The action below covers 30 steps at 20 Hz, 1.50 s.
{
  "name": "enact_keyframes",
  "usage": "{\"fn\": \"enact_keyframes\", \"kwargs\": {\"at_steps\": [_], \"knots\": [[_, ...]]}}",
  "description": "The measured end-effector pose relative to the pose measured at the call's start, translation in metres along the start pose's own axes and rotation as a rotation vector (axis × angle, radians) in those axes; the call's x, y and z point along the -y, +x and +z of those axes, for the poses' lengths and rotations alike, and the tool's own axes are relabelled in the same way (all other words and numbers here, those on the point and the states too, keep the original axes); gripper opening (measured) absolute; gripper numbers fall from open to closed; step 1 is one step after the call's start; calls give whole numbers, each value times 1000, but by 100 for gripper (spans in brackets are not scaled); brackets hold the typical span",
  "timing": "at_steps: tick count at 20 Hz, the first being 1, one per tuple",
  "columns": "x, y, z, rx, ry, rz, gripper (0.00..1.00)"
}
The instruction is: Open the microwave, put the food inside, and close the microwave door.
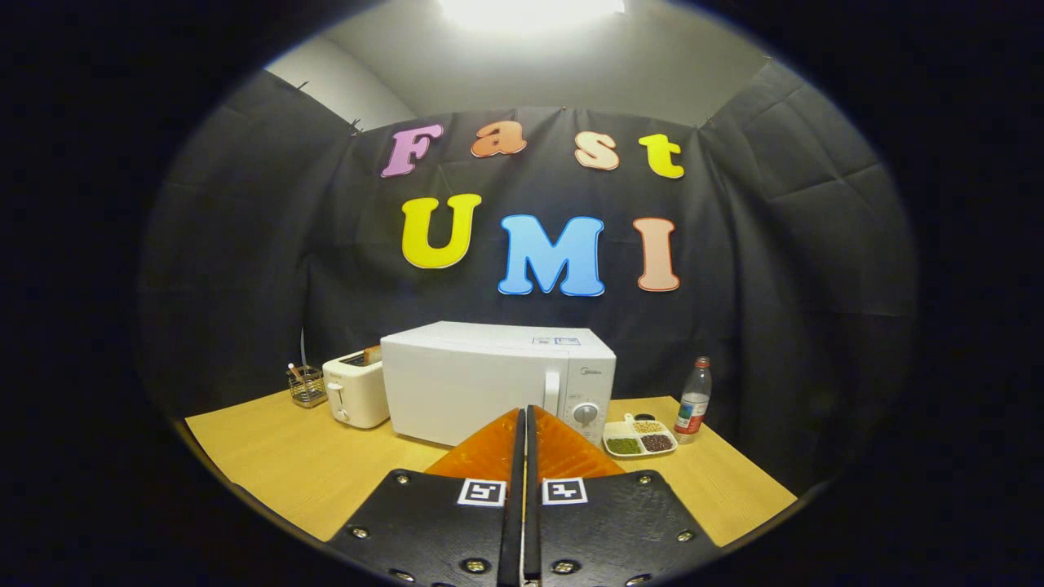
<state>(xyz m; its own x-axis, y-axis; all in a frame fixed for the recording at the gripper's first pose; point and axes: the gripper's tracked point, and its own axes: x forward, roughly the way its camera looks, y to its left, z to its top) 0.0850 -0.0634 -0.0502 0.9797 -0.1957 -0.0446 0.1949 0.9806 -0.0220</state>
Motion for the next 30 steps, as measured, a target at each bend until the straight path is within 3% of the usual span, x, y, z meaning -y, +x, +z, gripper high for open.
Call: {"fn": "enact_keyframes", "kwargs": {"at_steps": [3,10,20,21,25,30], "knots": [[15,-22,18,25,21,-12,2],[21,-58,58,49,55,50,2],[2,-93,83,84,-7,58,2],[-1,-95,86,88,-18,65,6],[-1,-105,95,111,23,66,95],[7,-105,99,118,50,42,97]]}}
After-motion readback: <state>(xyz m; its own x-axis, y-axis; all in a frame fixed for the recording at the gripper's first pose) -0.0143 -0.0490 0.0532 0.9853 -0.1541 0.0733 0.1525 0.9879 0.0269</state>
